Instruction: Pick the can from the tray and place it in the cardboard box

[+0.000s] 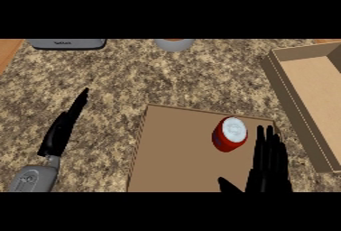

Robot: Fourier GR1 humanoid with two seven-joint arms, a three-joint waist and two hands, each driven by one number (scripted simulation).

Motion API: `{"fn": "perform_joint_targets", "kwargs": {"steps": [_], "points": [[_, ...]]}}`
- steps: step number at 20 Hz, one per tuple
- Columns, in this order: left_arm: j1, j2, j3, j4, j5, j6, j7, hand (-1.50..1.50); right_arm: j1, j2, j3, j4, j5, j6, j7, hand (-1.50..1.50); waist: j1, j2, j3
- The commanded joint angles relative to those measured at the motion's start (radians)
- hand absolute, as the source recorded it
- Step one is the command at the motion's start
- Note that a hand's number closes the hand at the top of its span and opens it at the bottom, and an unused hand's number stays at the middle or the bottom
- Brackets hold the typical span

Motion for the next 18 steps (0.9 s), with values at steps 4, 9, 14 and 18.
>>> {"fn": "perform_joint_targets", "kwargs": {"steps": [4,9,14,18], "points": [[0.067,-0.075,-0.020,-0.044,-0.084,0.025,0.007,0.00,-0.108,0.000,-0.030,0.102,-0.028,-0.006,0.048,-1.50,0.000,-0.001,0.000],[-0.020,-0.079,0.047,0.051,-0.080,-0.012,-0.023,0.00,-0.145,-0.011,-0.066,0.051,-0.116,0.079,0.002,-1.50,-0.004,0.000,0.000],[-0.024,-0.076,0.078,0.027,-0.089,-0.054,-0.012,0.00,-0.265,0.000,-0.055,0.217,-0.120,0.013,0.059,-1.50,-0.001,0.000,0.000],[-0.012,-0.103,0.072,0.030,-0.114,-0.055,-0.022,0.00,-0.276,0.000,-0.082,0.302,-0.153,-0.052,0.036,-1.50,0.000,0.000,0.000]]}}
